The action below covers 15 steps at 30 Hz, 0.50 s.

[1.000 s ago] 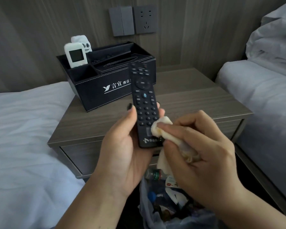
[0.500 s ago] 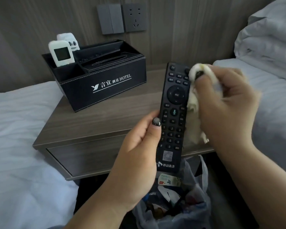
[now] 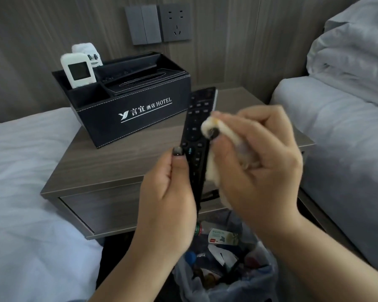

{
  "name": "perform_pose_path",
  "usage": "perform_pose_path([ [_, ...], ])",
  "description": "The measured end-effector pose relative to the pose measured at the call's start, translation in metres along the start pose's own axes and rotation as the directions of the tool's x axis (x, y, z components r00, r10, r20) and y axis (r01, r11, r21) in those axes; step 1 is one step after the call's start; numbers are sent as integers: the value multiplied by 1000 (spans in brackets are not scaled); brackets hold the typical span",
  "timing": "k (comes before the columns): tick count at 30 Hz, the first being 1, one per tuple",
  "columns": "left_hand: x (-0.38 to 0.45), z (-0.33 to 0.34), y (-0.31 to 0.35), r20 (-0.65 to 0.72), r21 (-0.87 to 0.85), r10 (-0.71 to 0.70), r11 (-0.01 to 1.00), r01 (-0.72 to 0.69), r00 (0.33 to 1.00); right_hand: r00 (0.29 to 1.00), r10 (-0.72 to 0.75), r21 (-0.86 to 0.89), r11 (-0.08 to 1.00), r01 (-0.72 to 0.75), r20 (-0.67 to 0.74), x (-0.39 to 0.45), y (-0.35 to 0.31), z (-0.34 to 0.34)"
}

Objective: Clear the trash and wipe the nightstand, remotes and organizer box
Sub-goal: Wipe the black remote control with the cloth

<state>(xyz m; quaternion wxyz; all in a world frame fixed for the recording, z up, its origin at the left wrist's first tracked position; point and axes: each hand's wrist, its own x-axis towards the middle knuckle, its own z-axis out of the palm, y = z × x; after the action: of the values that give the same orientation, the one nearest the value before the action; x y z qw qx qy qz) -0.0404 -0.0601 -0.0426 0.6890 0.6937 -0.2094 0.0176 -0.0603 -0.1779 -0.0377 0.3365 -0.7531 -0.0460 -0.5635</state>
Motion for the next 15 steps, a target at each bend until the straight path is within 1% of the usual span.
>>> perform_pose_path([
  [3,-6,6,0,84,37,-20,999,17,996,982,138,-31,989,-143,-127,20,11,-3],
  [5,-8,7,1,127,66,-22,998,14,992,964,217,-14,975,-222,-154,27,16,-4],
  [7,-7,5,1,124,92,-6,996,-6,992,964,229,-5,973,-232,-139,25,17,-1],
  [9,-4,3,2,85,82,-19,997,12,996,973,203,12,979,-203,-112,15,13,4],
  [11,1,1,1,42,18,-81,997,80,996,989,139,35,990,-137,-44,1,6,7],
  [13,7,-2,-4,14,-117,-184,976,185,983,995,81,91,992,-86,53,-15,-2,10],
  [14,11,-3,-8,36,-209,-249,945,250,968,992,73,134,987,-86,99,-22,-6,11],
  [15,13,-5,-9,91,-301,-312,897,325,946,988,70,172,981,-94,139,-28,-9,12],
])
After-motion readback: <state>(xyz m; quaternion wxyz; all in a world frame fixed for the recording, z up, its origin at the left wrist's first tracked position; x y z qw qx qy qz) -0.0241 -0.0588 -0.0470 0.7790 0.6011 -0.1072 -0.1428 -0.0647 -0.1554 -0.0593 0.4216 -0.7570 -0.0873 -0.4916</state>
